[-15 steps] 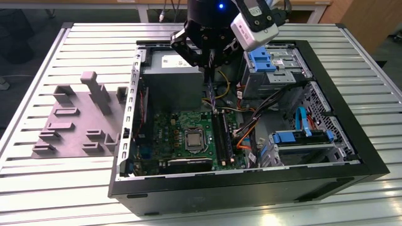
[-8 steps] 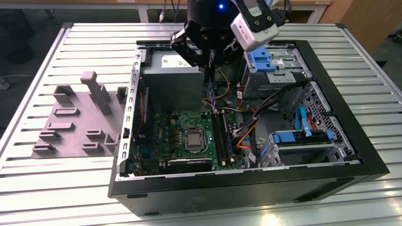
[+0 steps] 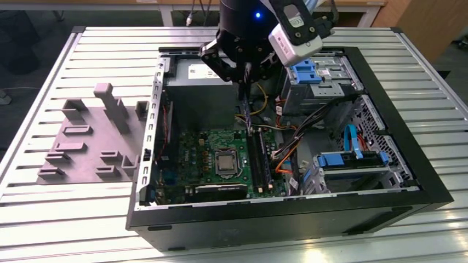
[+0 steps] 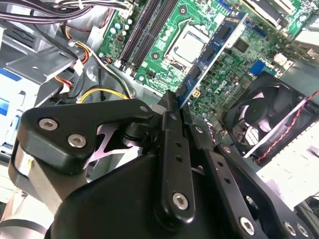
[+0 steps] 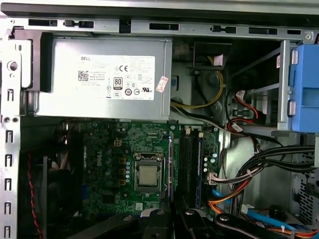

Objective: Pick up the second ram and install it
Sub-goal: 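Insert the second ram into the second slot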

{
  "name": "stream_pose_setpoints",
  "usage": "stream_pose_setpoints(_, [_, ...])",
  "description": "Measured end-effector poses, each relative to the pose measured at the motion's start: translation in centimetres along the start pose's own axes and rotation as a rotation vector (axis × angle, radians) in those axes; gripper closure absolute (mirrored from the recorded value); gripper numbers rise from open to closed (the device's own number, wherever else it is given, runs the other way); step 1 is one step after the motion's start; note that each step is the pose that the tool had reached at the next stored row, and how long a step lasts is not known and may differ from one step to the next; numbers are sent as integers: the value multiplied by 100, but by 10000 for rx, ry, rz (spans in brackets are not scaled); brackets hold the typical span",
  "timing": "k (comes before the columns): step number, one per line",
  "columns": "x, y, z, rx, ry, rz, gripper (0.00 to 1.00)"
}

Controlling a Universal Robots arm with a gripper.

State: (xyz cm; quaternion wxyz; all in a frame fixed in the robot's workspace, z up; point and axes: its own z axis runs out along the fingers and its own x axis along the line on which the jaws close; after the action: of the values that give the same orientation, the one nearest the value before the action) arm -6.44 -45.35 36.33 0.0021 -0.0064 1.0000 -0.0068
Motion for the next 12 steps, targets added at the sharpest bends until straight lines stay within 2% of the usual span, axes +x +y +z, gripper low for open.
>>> stream_pose_setpoints(8, [-5, 2, 128, 0, 1, 112, 86])
stream_pose_setpoints(12, [-7, 2, 161, 2, 3, 172, 86])
